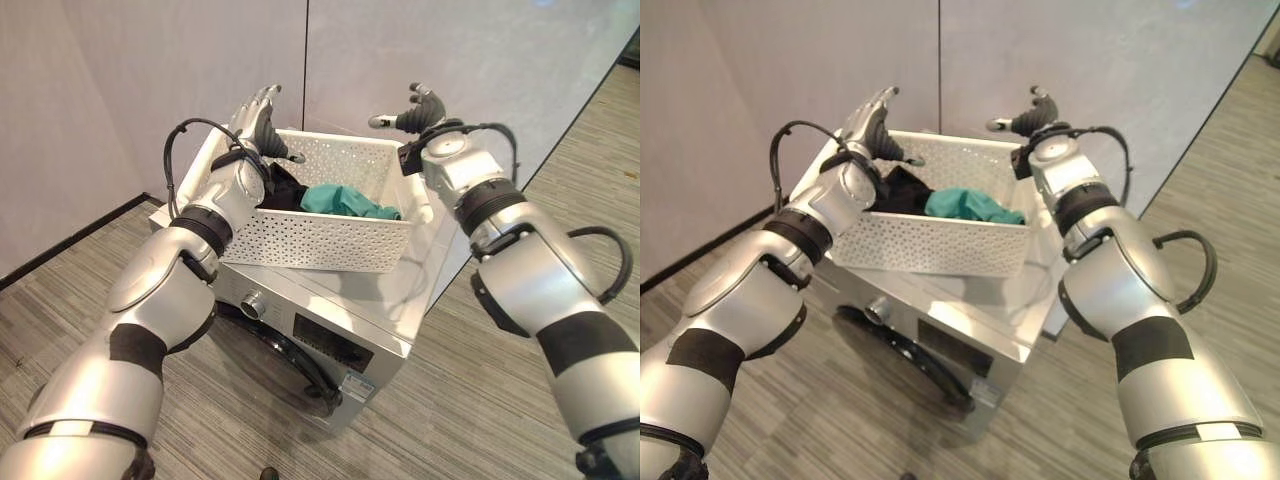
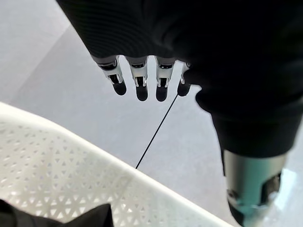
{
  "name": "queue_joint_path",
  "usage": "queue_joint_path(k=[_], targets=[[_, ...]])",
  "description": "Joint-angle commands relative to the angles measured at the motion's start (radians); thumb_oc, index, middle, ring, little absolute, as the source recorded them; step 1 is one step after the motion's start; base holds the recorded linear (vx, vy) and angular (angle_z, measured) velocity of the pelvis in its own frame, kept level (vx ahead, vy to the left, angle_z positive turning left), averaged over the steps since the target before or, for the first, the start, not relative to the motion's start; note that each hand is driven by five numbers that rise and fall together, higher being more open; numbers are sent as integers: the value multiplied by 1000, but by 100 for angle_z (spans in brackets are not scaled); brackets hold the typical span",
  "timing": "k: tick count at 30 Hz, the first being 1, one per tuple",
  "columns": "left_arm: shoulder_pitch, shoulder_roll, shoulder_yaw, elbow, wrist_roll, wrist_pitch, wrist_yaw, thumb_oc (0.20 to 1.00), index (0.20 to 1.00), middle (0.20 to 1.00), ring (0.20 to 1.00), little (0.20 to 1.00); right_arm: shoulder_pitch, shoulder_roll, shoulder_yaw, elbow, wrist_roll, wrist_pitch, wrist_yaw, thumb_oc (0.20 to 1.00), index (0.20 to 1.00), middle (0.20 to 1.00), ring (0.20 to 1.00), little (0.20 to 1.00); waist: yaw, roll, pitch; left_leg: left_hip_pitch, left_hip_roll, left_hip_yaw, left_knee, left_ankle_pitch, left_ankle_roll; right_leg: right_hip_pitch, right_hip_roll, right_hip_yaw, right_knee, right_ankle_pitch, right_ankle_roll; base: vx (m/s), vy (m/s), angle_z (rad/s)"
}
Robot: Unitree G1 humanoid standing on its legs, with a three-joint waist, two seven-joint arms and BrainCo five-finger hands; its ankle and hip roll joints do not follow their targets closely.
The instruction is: Grab the laundry basket,head to the washer,open it,put in the laundry and shut it.
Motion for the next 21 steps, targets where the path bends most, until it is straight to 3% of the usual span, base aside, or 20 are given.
queue_joint_path(k=[1,3,5,8,9,10,11,13,14,15,17,18,19,21], targets=[[-252,56,27,22,-61,-79,79,1000,1000,1000,1000,1000,-175,-139,84,-1,18,-92,-16,1000,1000,1000,1000,1000,20,27,18,148,10,-10,26,-146,-20,36,-90,-78,49,49,103,-4,1,-4],[-195,160,105,-145,-98,-114,102,1000,1000,1000,1000,1000,-154,-221,74,-84,38,-107,-9,1000,1000,1000,1000,1000,21,30,23,149,11,-10,33,-153,-18,33,-91,-78,61,33,99,-2,-11,-6],[-160,197,135,-219,-95,-118,107,1000,1000,1000,1000,1000,-145,-252,73,-120,42,-111,-8,1000,1000,1000,1000,1000,20,32,24,148,11,-11,35,-155,-18,32,-92,-78,65,31,98,-10,-15,-6],[103,407,373,-589,-68,-164,143,1000,1000,1000,1000,1000,-39,-454,17,-376,9,-137,-6,1000,1000,1000,1000,1000,14,35,22,156,11,-1,35,-162,-17,28,-95,-75,69,19,93,25,-26,-7],[107,407,376,-592,-67,-163,143,1000,1000,1000,1000,1000,-38,-453,17,-377,9,-136,-7,1000,1000,1000,1000,1000,13,36,22,158,12,-1,34,-163,-17,30,-95,-75,69,18,94,-9,-32,-19],[229,480,494,-702,-49,-179,162,1000,1000,1000,1000,1000,8,-530,-13,-471,-32,-149,-9,1000,1000,1000,1000,1000,9,37,24,159,11,5,33,-158,-15,24,-96,-68,68,25,90,8,-15,-18],[239,480,500,-709,-47,-176,161,1000,1000,1000,1000,1000,12,-530,-13,-475,-33,-147,-10,1000,1000,1000,1000,1000,8,40,21,163,11,4,31,-165,-16,27,-95,-68,68,19,92,-38,-37,-16],[389,543,637,-819,-17,-180,171,1000,1000,1000,1000,1000,113,-603,-87,-610,-50,-164,-12,1000,1000,1000,1000,1000,3,46,20,168,13,11,33,-169,-15,27,-95,-61,70,13,90,11,-22,-15],[391,543,639,-820,-16,-180,171,1000,1000,1000,1000,1000,113,-603,-87,-610,-50,-164,-12,1000,1000,1000,1000,1000,2,46,20,169,13,11,33,-169,-15,27,-95,-61,70,13,90,32,-32,-25],[552,582,773,-917,15,-185,169,1000,1000,1000,1000,1000,237,-660,-179,-731,-72,-181,-12,1000,1000,1000,1000,1000,3,53,20,172,14,15,34,-171,-14,27,-94,-57,70,9,87,-2,-41,-18],[749,583,918,-1018,25,-200,141,1000,1000,1000,1000,1000,422,-715,-317,-863,-107,-195,-3,1000,1000,1000,1000,1000,2,62,27,166,16,18,41,-160,-13,24,-94,-57,72,12,79,-63,-81,-17],[918,572,1033,-1104,28,-217,115,1000,1000,1000,1000,1000,599,-749,-452,-961,-130,-207,8,1000,1000,1000,1000,1000,0,68,26,168,18,16,44,-163,-14,29,-93,-60,71,5,77,-21,-67,-21],[930,571,1038,-1114,28,-215,112,1000,1000,1000,1000,1000,616,-747,-463,-971,-133,-205,9,1000,1000,1000,1000,1000,-1,67,20,175,18,12,41,-174,-15,35,-93,-61,70,-4,79,35,-56,-21],[1124,512,1161,-1217,15,-236,90,1000,1000,1000,1000,1000,852,-748,-641,-1074,-160,-222,16,1000,1000,1000,1000,1000,-2,69,21,170,22,6,46,-172,-16,38,-91,-65,67,-9,74,-28,-77,-5]])
